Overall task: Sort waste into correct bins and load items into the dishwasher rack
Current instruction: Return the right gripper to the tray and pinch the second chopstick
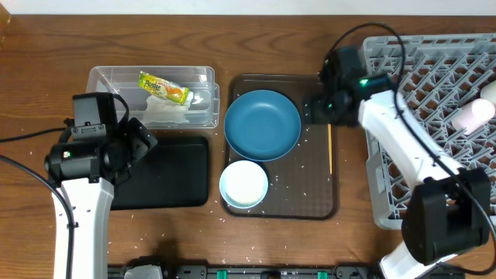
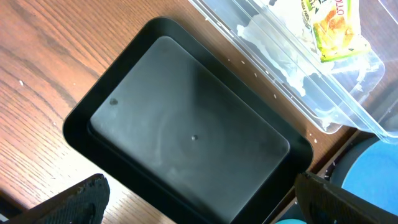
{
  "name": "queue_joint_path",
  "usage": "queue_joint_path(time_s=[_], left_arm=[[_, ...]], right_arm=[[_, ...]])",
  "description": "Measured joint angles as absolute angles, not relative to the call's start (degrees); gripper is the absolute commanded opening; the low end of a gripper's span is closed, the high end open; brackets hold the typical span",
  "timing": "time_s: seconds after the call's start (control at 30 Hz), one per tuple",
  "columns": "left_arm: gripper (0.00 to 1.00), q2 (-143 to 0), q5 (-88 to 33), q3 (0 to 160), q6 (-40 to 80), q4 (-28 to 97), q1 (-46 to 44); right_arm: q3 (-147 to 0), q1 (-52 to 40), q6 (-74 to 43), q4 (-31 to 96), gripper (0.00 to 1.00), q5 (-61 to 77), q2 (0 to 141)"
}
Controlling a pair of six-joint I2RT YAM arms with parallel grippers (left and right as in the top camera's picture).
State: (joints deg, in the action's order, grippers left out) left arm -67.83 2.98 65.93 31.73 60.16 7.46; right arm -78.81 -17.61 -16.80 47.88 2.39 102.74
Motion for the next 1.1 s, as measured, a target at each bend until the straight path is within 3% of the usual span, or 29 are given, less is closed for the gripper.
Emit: queue_joint_path(time_s=[0.2, 0.33, 0.4, 1.1], left_arm=[[0.98, -67.83, 2.96, 65.93, 31.73, 60.16, 7.46], [0.98, -67.83, 2.96, 65.93, 31.73, 60.16, 7.46], [0.98, -67.83, 2.96, 65.93, 31.73, 60.16, 7.46], [0.98, -67.83, 2.96, 65.93, 31.7, 60.16, 7.46]], right_arm=[[-72.18, -17.89, -20.8, 39.94, 0.75, -2.96, 102.74], [-70.22, -17.89, -21.71, 37.28, 0.56, -3.22, 102.74], [-69.91, -17.91, -22.22, 36.27, 0.52, -3.2, 102.74], [-69.65, -17.91, -21.39, 29.17, 0.5, -6.07, 102.85]])
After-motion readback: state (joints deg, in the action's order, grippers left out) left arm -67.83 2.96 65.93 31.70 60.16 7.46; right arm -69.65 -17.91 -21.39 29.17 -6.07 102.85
